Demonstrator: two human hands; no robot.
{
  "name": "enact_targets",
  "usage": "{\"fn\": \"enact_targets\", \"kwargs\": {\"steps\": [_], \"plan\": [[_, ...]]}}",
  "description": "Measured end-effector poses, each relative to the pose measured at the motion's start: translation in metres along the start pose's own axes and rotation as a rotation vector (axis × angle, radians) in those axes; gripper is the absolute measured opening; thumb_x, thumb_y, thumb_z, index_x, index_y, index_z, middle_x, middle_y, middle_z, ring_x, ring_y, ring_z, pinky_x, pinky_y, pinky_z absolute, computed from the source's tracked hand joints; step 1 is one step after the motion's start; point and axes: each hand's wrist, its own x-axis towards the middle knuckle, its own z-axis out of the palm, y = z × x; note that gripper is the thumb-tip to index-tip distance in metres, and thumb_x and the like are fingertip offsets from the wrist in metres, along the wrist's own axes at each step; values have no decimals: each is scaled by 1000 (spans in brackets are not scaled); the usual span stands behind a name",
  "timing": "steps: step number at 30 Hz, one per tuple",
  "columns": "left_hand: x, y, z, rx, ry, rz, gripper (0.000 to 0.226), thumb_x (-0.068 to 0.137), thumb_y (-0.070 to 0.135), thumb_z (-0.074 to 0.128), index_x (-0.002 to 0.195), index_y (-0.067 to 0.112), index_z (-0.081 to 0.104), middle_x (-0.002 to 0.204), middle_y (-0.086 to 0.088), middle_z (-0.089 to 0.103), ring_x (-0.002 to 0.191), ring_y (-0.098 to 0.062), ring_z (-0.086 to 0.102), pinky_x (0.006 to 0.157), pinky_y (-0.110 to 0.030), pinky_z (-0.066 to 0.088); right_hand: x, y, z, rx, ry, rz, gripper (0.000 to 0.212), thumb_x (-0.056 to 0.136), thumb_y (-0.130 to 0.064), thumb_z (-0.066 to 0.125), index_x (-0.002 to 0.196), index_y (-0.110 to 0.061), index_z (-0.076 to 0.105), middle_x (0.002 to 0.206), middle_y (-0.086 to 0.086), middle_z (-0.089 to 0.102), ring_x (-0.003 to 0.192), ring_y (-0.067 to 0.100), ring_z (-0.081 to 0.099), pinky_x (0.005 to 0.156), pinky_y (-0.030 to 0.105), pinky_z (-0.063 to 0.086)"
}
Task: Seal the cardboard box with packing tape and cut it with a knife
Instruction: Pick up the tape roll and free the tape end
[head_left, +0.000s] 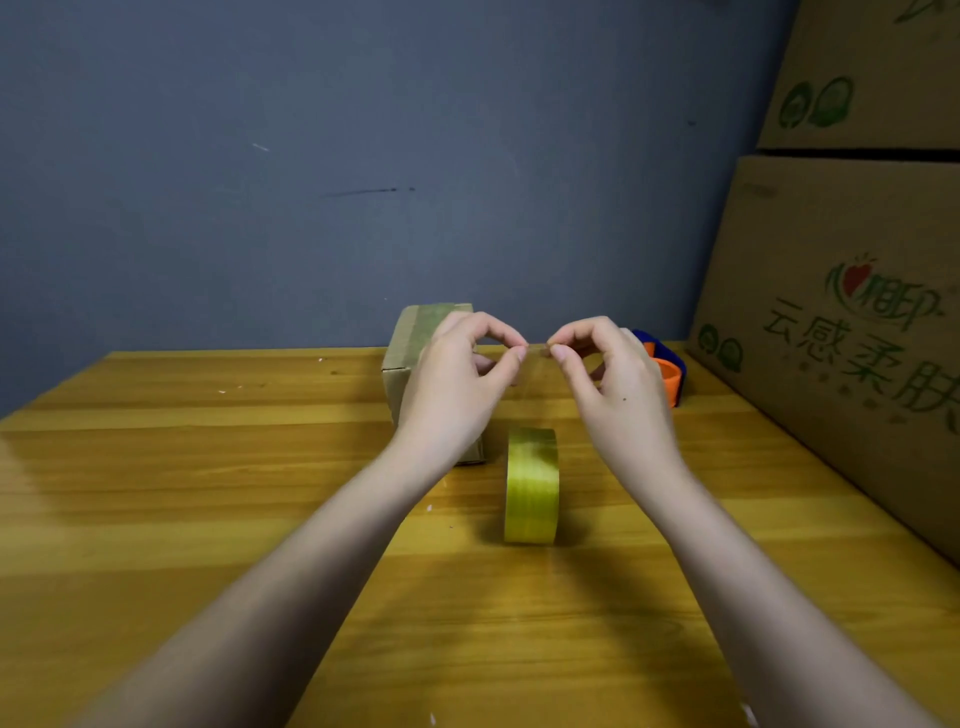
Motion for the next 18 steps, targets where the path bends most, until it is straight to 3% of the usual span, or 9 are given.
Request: {"fn": "enact_targets", "kwargs": {"steps": [4, 7, 15, 18], "plan": [[-3, -1, 1, 6, -18, -14, 1, 81, 39, 59, 82, 39, 58, 90, 15, 70, 78, -12, 70, 75, -46, 58, 0, 0, 0, -19, 3, 1, 8, 93, -26, 54, 95, -22, 60, 90, -20, 56, 88, 4, 52, 70, 33, 50], [-5, 0, 0, -11, -9, -16, 3, 85, 33, 61, 83, 34, 58, 76, 17, 72, 80, -6, 70, 76, -44, 58, 0, -1, 0, -22, -12, 13, 8, 93, -27, 53, 95, -22, 59, 85, -21, 55, 87, 4, 54, 70, 31, 50], [-7, 9, -1, 167, -11, 13, 8, 85, 33, 64, 92, 35, 62, 74, 17, 67, 78, -3, 65, 77, -38, 56, -1, -3, -2, 2, -36, 14, 7, 94, -25, 53, 96, -21, 58, 88, -14, 61, 86, 11, 59, 71, 39, 52], [-3, 5, -2, 158, -47, -32, 7, 82, 32, 68, 79, 37, 65, 77, 14, 67, 77, -6, 63, 77, -39, 56, -2, -1, -2, -6, -31, 11, 8, 94, -26, 53, 97, -21, 58, 88, -14, 62, 86, 11, 60, 70, 40, 53]]}}
